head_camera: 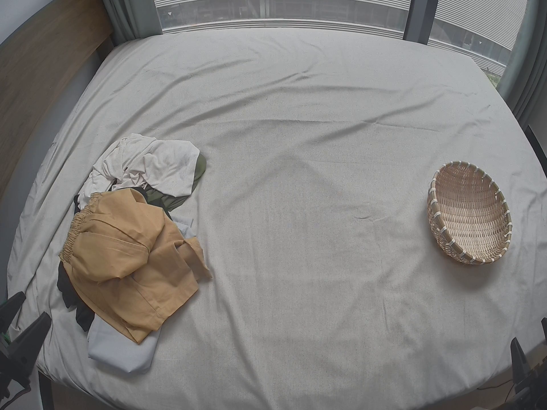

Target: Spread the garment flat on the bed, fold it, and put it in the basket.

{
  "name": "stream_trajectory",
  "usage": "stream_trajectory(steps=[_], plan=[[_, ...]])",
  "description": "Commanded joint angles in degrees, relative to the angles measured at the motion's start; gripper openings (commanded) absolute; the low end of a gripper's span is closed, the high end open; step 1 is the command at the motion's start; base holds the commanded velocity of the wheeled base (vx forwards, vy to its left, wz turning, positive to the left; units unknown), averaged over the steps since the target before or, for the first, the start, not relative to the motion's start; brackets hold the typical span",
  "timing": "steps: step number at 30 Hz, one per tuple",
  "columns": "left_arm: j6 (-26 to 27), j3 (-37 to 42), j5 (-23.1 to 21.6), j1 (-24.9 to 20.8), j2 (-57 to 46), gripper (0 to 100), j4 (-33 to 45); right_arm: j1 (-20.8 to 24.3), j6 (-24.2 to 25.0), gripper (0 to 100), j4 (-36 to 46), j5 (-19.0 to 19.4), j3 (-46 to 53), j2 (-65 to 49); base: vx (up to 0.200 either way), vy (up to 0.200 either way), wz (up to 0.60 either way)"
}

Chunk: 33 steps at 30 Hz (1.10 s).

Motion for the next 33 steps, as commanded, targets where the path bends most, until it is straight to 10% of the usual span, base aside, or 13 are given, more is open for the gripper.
stream_trajectory(steps=[1,33], plan=[[-1.3,-0.1,-0.7,-0.2,4.4,100,-0.5,0.0,0.0,100,0.0,0.0,0.9,-0.8,0.000,0.000,0.00],[-10.7,4.3,-6.1,0.0,20.8,100,-13.2,0.0,0.0,100,0.0,0.0,0.9,-0.8,0.000,0.000,0.00]])
